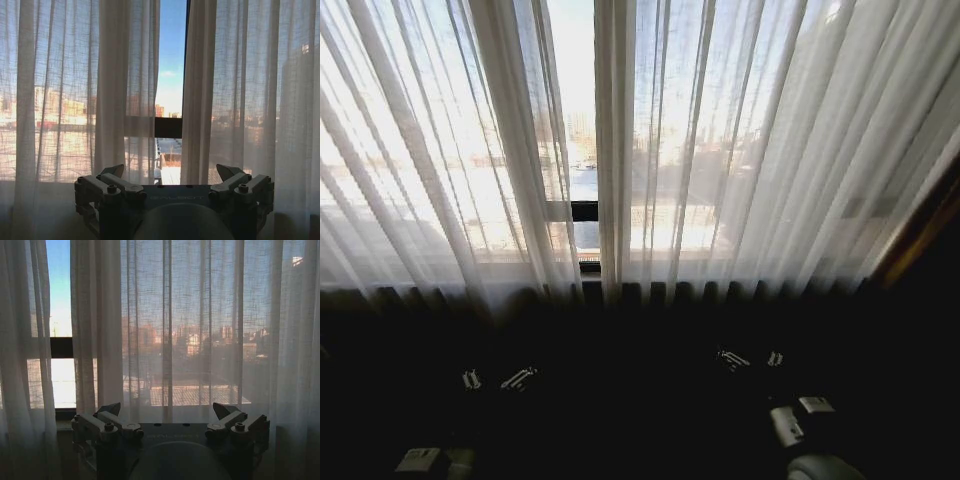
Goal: Open the curtains by pulling them apart, changing their state from closed to fully open.
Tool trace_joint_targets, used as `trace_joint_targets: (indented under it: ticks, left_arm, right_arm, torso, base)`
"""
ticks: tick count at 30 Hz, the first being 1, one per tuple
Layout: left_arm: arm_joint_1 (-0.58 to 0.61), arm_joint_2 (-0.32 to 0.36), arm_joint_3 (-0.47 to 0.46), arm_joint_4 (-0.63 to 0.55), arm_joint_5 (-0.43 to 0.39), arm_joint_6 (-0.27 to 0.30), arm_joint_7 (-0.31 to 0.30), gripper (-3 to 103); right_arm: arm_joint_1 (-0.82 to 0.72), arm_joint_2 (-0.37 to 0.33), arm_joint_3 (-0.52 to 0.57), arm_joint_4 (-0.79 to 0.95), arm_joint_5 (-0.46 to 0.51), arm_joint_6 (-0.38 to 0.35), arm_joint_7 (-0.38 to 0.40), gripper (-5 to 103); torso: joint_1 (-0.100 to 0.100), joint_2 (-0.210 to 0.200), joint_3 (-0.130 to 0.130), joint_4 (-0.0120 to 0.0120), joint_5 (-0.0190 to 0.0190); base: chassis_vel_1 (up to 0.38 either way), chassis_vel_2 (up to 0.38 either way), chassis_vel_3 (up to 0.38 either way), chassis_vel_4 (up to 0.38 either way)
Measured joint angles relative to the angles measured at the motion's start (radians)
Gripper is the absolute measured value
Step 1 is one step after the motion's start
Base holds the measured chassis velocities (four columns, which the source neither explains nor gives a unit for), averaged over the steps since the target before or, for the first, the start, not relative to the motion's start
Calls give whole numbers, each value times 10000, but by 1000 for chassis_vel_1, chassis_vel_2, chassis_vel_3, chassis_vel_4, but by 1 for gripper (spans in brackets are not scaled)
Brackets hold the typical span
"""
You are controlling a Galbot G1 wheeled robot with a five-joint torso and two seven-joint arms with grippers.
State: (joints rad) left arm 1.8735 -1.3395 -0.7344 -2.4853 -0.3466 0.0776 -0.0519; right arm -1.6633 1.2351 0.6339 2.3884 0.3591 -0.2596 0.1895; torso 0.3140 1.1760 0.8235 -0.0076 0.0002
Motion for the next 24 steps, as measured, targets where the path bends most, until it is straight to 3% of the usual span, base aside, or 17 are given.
trace_joint_targets:
  ticks: [24]
  left_arm:
    - [139,-55,29,-98,116,-172,65,100]
  right_arm:
    - [10,22,21,-46,-121,97,-240,100]
  torso:
    - [-1,0,0,0,1]
  base:
    - [9,27,-7,-25]
